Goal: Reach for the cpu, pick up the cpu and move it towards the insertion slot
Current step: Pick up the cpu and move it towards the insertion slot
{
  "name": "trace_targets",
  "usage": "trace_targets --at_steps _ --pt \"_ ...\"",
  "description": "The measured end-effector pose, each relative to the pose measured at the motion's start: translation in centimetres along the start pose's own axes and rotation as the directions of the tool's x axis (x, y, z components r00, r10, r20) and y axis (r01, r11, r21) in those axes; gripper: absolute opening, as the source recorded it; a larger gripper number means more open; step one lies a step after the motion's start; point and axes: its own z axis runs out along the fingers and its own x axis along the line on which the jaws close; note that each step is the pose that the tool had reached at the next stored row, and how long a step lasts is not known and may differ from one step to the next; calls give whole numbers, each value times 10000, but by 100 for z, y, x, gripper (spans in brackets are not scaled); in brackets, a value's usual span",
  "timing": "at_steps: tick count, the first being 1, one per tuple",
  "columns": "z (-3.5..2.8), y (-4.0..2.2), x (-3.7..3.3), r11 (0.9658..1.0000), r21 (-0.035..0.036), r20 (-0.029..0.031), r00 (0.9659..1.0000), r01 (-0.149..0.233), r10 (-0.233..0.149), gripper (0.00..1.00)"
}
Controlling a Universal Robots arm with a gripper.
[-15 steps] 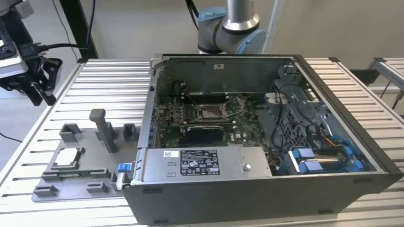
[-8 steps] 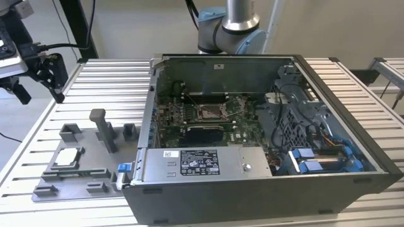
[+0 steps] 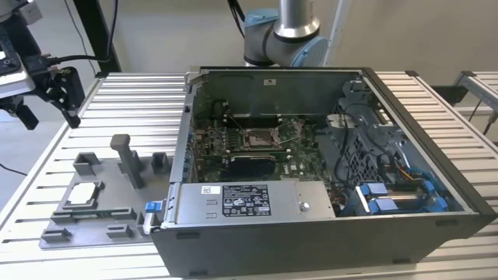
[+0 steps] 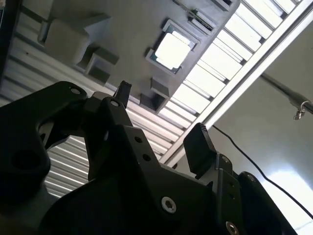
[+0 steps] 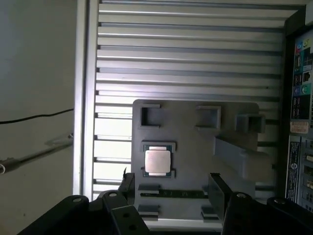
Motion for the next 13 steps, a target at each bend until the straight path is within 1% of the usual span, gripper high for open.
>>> trace_targets --at_steps 13 --pt "215 -8 30 10000 1 -1 10000 -15 15 100"
